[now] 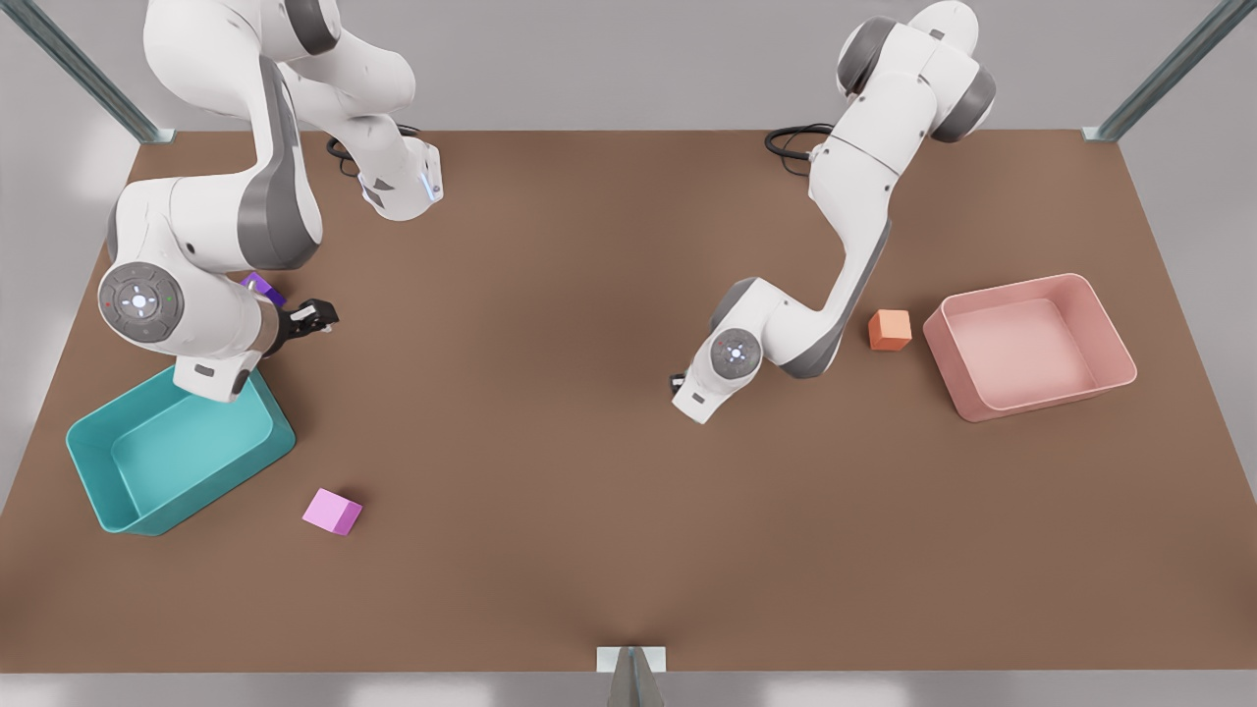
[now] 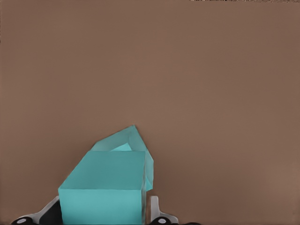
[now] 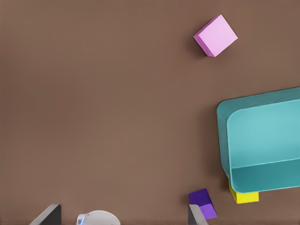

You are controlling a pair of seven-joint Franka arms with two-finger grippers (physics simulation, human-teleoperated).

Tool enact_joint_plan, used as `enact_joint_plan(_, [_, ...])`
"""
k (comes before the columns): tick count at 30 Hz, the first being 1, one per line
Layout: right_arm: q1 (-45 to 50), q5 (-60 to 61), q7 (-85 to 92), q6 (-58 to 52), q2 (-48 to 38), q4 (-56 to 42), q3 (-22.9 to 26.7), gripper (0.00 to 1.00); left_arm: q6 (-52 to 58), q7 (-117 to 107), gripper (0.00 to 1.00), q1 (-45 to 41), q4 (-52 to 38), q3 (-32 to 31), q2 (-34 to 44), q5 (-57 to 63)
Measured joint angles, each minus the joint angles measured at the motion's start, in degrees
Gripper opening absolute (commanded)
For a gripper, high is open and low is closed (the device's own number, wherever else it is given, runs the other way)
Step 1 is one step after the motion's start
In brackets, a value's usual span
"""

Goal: Stack the two blue cubes on top of each other

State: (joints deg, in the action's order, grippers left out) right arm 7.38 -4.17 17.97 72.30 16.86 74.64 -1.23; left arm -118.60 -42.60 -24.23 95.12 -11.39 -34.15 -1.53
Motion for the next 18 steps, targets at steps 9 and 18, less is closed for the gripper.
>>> enact_joint_plan(9, [0.05, 0.27, 0.06, -0.08, 0.09, -0.08, -0.09, 1.0, 0.53, -1.66, 1.0, 1.1, -0.58, -0.83, 0.93, -0.09])
enact_joint_plan(18, [0.0, 0.51, 0.1, -0.1, 0.09, -0.51, -0.09, 1.0, 8.69, -2.3, 1.0, 5.65, -7.18, -1.21, 8.02, -0.07])
